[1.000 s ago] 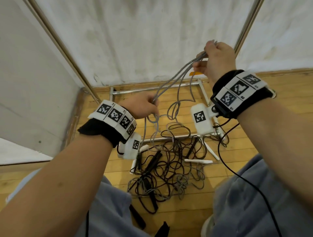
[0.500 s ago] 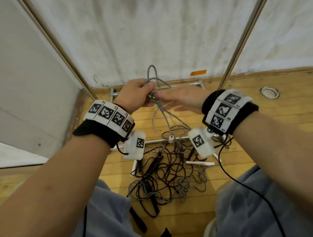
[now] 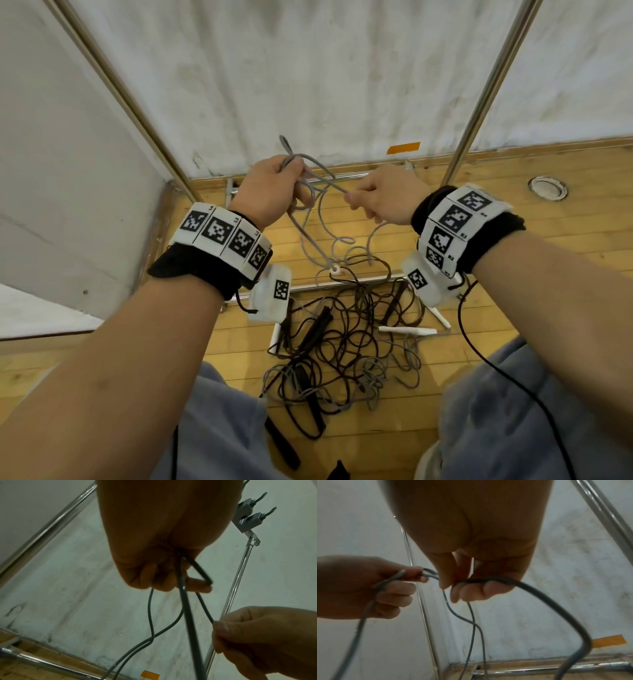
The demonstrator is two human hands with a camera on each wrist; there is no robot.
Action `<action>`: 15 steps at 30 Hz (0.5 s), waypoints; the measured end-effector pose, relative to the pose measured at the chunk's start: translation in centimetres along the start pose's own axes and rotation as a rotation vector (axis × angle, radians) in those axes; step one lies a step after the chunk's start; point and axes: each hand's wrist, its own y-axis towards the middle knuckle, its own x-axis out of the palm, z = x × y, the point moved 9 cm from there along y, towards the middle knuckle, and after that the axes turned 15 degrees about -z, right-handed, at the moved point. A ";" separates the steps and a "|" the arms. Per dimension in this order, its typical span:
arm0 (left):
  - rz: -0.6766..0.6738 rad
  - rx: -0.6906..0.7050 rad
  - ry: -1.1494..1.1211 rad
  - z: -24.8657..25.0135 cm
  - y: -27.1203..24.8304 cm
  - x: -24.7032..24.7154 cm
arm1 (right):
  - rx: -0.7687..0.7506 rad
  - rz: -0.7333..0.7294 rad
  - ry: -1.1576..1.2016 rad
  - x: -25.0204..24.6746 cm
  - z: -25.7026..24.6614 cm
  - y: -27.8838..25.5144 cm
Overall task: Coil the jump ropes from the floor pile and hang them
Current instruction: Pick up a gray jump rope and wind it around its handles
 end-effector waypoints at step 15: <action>0.110 0.048 0.073 1.4 -0.8 -2.2 | 0.468 -0.029 -0.415 -1.5 5.1 0.2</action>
